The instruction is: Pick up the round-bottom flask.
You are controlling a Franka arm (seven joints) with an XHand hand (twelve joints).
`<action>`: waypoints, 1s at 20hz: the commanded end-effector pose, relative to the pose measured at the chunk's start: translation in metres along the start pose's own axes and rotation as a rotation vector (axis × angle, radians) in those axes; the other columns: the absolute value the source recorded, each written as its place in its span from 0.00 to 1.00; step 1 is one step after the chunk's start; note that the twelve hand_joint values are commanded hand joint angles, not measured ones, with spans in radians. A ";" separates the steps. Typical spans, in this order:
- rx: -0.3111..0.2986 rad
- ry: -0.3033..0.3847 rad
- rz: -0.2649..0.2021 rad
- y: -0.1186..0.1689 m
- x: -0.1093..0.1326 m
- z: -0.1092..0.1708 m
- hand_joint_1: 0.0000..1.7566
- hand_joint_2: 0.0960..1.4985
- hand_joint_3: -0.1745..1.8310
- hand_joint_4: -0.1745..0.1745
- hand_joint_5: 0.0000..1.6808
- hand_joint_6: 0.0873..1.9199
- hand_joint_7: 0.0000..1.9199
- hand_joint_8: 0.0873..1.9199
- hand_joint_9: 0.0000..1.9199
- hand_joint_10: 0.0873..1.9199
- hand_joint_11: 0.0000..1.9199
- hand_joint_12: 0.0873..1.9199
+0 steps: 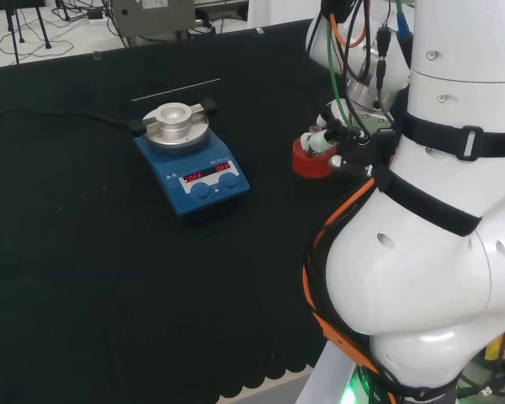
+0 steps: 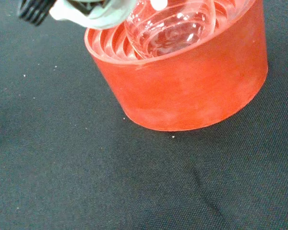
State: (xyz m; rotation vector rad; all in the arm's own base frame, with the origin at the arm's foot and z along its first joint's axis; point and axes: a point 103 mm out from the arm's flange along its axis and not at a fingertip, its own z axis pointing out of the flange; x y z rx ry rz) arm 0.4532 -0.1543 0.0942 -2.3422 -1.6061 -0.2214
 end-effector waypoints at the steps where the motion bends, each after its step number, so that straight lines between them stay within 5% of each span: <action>1: 0.002 -0.009 0.001 0.000 0.001 0.001 0.51 0.45 0.41 0.27 0.32 0.39 0.11 0.34 0.21 0.35 0.04 0.69; 17: -0.016 -0.053 0.019 0.003 0.002 0.001 0.53 0.52 0.42 0.28 0.38 0.46 0.11 0.34 0.22 0.35 0.06 0.68; 20: -0.024 -0.066 0.015 0.004 0.003 0.000 0.56 0.70 0.21 0.55 0.46 0.63 0.12 0.35 0.23 0.36 0.07 0.69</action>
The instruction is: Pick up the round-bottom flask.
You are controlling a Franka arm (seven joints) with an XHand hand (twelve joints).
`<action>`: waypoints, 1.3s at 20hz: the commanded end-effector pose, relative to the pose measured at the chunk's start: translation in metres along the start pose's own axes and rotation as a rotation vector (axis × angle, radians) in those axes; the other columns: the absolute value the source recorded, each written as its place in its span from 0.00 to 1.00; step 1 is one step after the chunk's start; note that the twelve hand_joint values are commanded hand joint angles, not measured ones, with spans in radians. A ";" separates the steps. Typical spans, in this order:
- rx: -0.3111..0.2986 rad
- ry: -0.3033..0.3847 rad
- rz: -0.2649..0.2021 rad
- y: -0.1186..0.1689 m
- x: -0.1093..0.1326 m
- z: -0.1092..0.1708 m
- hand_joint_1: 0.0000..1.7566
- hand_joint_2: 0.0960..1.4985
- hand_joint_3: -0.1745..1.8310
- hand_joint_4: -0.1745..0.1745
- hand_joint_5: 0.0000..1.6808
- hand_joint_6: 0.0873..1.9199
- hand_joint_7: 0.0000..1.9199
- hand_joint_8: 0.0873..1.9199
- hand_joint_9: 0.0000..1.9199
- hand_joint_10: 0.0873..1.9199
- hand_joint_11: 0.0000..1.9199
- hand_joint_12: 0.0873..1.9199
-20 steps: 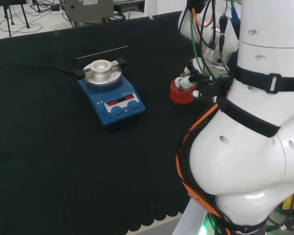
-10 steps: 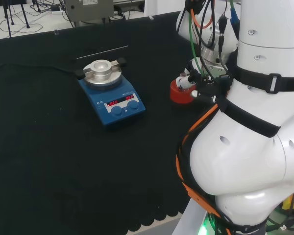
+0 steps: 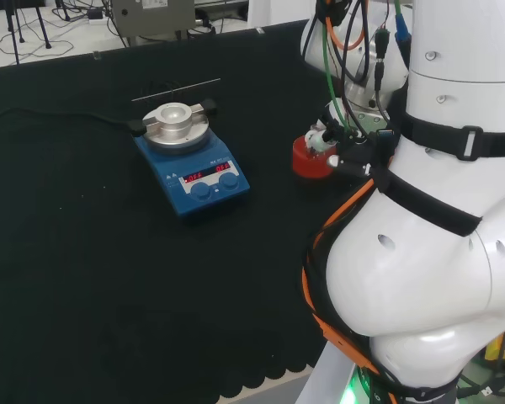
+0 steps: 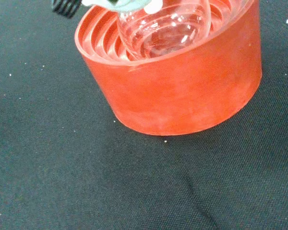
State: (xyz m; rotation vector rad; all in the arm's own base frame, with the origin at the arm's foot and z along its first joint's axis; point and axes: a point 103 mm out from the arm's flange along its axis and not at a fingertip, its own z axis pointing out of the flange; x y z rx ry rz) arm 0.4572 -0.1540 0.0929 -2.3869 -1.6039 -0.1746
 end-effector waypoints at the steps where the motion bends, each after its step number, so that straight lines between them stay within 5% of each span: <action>1: -0.017 -0.024 -0.007 0.001 0.002 -0.002 0.56 0.73 0.18 0.56 0.46 0.65 0.12 0.34 0.23 0.35 0.08 0.68; 9: 0.001 0.010 -0.010 0.000 -0.003 -0.006 0.58 0.73 0.19 0.48 0.47 0.68 0.14 0.32 0.26 0.33 0.11 0.67; 11: 0.007 0.022 -0.026 0.000 -0.003 -0.006 0.57 0.60 0.29 0.34 0.41 0.60 0.13 0.32 0.24 0.33 0.09 0.67; 13: 0.015 0.021 -0.048 -0.001 0.000 -0.006 0.56 0.45 0.41 0.30 0.34 0.53 0.12 0.32 0.23 0.34 0.08 0.68; 17: 0.033 0.013 -0.078 -0.003 0.008 -0.004 0.55 0.34 0.48 0.32 0.24 0.42 0.11 0.33 0.21 0.35 0.06 0.69; 26: 0.064 0.004 -0.114 -0.004 0.021 0.005 0.55 0.32 0.47 0.34 0.22 0.29 0.09 0.33 0.20 0.36 0.05 0.69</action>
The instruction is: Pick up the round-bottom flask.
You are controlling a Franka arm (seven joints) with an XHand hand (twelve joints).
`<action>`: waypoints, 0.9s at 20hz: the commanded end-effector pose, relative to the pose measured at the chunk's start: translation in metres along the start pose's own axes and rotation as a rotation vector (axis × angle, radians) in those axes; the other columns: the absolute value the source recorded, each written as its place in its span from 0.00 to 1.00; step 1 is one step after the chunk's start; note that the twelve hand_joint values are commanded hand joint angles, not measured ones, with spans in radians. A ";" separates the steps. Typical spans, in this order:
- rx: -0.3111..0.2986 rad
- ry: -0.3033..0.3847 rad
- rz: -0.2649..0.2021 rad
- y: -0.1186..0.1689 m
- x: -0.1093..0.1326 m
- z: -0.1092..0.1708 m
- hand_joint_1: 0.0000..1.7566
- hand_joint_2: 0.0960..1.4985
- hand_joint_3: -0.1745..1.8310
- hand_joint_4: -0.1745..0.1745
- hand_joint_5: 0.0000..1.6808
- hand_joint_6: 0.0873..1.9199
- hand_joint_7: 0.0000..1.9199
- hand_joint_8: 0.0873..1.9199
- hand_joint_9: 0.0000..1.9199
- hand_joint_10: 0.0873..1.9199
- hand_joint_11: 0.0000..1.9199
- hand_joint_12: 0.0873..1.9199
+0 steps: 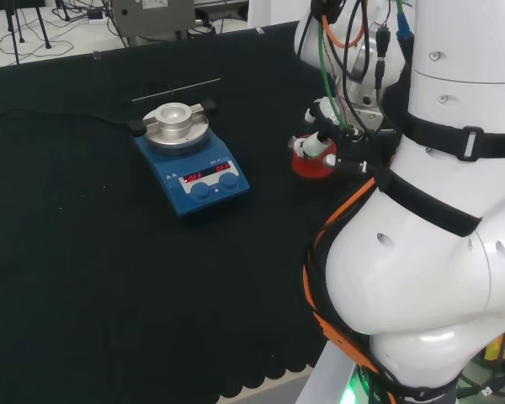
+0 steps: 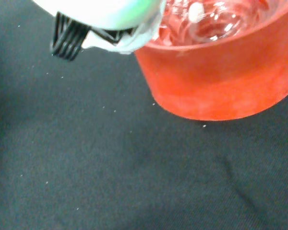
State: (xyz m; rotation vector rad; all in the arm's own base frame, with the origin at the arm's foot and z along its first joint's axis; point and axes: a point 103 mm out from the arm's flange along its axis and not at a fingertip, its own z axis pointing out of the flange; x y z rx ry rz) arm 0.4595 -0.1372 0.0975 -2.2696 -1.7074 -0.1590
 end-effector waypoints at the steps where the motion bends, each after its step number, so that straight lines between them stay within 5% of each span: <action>1: 0.019 -0.004 -0.016 0.001 0.005 0.006 0.55 0.32 0.47 0.35 0.22 0.29 0.09 0.33 0.20 0.36 0.05 0.69; 18: 0.050 -0.016 -0.026 0.011 0.008 0.022 0.55 0.33 0.46 0.36 0.29 0.32 0.09 0.32 0.20 0.36 0.05 0.69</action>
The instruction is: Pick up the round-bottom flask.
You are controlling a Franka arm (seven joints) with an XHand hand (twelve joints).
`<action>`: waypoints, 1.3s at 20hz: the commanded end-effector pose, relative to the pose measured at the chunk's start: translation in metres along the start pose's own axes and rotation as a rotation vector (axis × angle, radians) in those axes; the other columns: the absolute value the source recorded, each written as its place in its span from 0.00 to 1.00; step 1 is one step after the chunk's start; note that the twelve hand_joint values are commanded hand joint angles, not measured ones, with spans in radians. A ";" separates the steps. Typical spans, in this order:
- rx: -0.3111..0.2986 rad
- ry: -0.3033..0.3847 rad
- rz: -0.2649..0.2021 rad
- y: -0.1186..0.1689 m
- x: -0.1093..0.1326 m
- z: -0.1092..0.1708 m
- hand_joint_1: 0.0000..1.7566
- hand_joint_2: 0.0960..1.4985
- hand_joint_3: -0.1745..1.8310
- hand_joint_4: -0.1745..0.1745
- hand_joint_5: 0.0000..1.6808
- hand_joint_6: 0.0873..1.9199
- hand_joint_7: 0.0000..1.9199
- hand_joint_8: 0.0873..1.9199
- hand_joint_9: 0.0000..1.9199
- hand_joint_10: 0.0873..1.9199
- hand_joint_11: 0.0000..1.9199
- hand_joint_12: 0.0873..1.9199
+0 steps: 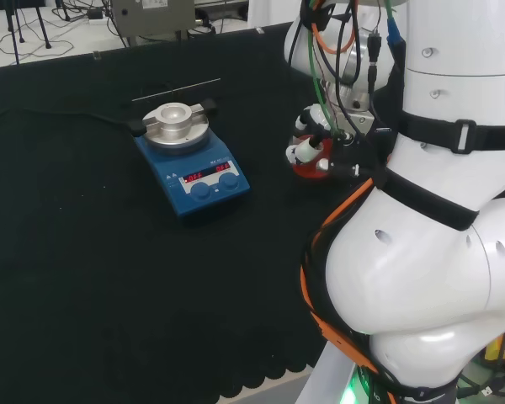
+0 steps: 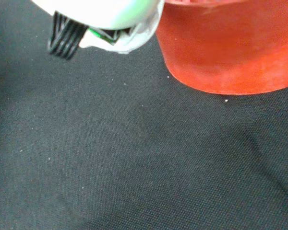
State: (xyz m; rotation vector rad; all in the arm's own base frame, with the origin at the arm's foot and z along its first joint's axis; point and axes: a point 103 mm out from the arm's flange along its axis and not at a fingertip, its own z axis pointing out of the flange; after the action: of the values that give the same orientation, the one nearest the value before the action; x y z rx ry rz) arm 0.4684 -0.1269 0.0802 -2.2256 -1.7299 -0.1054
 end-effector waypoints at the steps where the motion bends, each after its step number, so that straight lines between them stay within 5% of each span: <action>1: 0.006 0.002 -0.001 0.002 0.000 0.003 0.55 0.33 0.46 0.36 0.29 0.32 0.09 0.32 0.20 0.36 0.05 0.69; 25: -0.038 -0.021 -0.001 0.005 0.002 0.008 0.58 0.38 0.45 0.37 0.45 0.47 0.12 0.32 0.23 0.34 0.08 0.68; 26: -0.051 -0.028 -0.002 0.005 0.002 0.008 0.59 0.43 0.41 0.49 0.52 0.48 0.13 0.32 0.24 0.34 0.09 0.68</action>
State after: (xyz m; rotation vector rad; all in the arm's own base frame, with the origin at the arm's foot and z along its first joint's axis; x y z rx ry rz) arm 0.4724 -0.1251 0.0701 -2.2398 -1.7386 -0.0959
